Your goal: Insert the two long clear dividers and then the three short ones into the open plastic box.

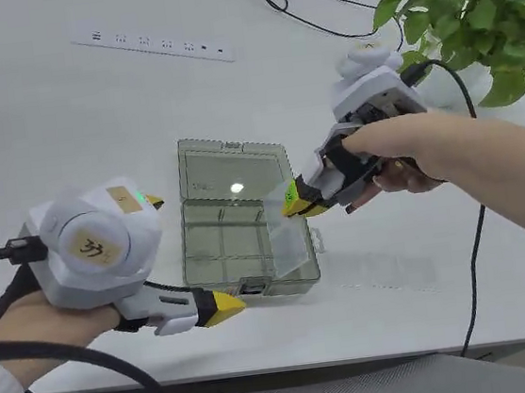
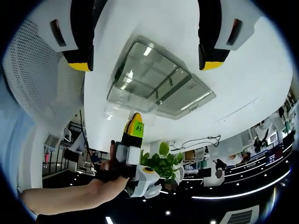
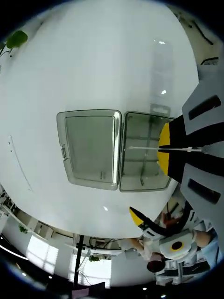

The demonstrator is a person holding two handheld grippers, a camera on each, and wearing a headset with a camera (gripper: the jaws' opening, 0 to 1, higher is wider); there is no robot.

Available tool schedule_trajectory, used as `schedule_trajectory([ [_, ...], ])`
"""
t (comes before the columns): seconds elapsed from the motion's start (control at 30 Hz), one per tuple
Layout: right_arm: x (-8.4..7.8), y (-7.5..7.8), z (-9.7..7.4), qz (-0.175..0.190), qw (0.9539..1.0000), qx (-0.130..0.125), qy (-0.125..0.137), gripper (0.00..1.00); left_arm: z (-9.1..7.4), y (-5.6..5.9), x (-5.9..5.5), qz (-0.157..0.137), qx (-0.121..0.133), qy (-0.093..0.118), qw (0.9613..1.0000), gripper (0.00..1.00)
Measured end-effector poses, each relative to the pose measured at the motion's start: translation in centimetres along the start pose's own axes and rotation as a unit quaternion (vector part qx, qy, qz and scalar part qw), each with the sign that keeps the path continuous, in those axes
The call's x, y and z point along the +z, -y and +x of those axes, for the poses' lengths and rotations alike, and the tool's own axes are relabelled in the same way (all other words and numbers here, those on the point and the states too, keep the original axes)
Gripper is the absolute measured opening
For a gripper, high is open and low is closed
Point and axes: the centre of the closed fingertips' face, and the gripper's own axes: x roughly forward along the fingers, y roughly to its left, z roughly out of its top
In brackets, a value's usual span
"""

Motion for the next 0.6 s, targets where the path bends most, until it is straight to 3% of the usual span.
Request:
schedule_trajectory([
  [0.6, 0.3, 0.9, 1.0, 0.006, 0.9998, -0.021, -0.005, 0.01, 0.1, 0.4, -0.7, -0.011, -0.004, -0.002, 0.9999, 0.91],
])
